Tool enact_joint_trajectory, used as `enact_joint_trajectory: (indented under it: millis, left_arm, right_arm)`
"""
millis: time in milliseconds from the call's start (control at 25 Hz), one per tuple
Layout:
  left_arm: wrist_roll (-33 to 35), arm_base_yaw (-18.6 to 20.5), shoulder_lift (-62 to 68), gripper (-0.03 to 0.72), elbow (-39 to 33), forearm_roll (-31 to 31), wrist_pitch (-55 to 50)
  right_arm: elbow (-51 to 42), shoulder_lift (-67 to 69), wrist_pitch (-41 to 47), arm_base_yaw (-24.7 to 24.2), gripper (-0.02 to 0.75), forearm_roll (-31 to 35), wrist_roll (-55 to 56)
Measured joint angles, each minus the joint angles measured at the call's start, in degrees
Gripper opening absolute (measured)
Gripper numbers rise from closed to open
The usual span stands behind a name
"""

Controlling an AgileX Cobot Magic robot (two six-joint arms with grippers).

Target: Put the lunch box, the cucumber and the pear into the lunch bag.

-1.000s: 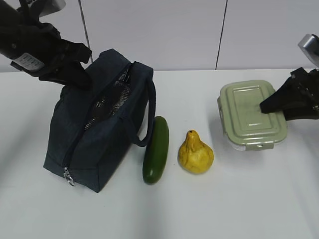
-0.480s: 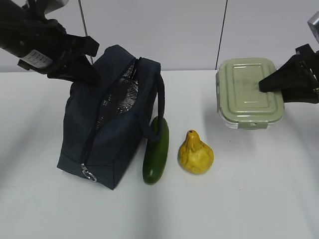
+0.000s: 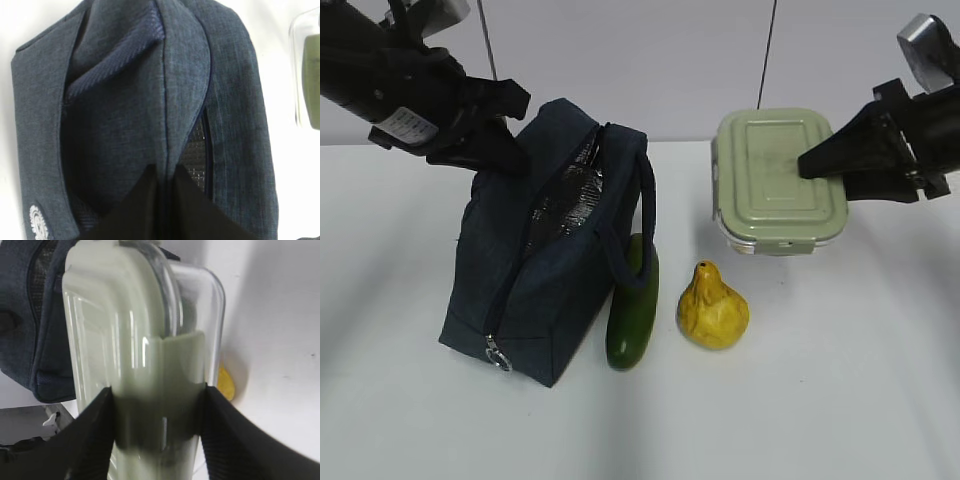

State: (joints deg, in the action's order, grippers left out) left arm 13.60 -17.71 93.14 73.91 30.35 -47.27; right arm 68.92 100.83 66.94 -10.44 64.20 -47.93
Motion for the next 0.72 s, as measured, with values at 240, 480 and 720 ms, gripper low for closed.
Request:
enact_joint_trajectory:
  millis: [240, 480, 720]
  left_arm:
    - [0.00, 0.00, 0.00, 0.001, 0.00, 0.07, 0.23]
    - [0.00, 0.00, 0.00, 0.001, 0.00, 0.07, 1.05]
    - [-0.02, 0.00, 0.00, 0.001, 0.00, 0.07, 1.19]
  right_arm:
    - [0.00, 0.00, 0.00, 4.58, 0.381, 3.98, 0.00]
    - [0.87, 0.00, -0.10, 8.97, 0.381, 7.84, 0.00]
    - [5.99, 0.00, -1.94, 12.94, 0.381, 8.98, 0.52]
